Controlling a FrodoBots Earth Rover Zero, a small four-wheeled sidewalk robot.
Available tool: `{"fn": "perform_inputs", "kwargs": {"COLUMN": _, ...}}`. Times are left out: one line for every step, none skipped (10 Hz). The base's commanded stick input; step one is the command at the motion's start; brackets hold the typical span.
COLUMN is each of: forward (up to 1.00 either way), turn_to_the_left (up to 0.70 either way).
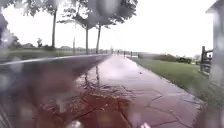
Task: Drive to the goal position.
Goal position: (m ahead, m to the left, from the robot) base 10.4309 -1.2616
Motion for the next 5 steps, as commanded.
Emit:
{"fn": "perform_inputs", "kwargs": {"forward": 0.7, "turn_to_the_left": 0.0}}
{"fn": "perform_inputs", "kwargs": {"forward": 0.7, "turn_to_the_left": 0.0}}
{"fn": "perform_inputs", "kwargs": {"forward": 0.7, "turn_to_the_left": 0.0}}
{"fn": "perform_inputs", "kwargs": {"forward": 0.7, "turn_to_the_left": 0.0}}
{"fn": "perform_inputs", "kwargs": {"forward": 0.7, "turn_to_the_left": 0.0}}
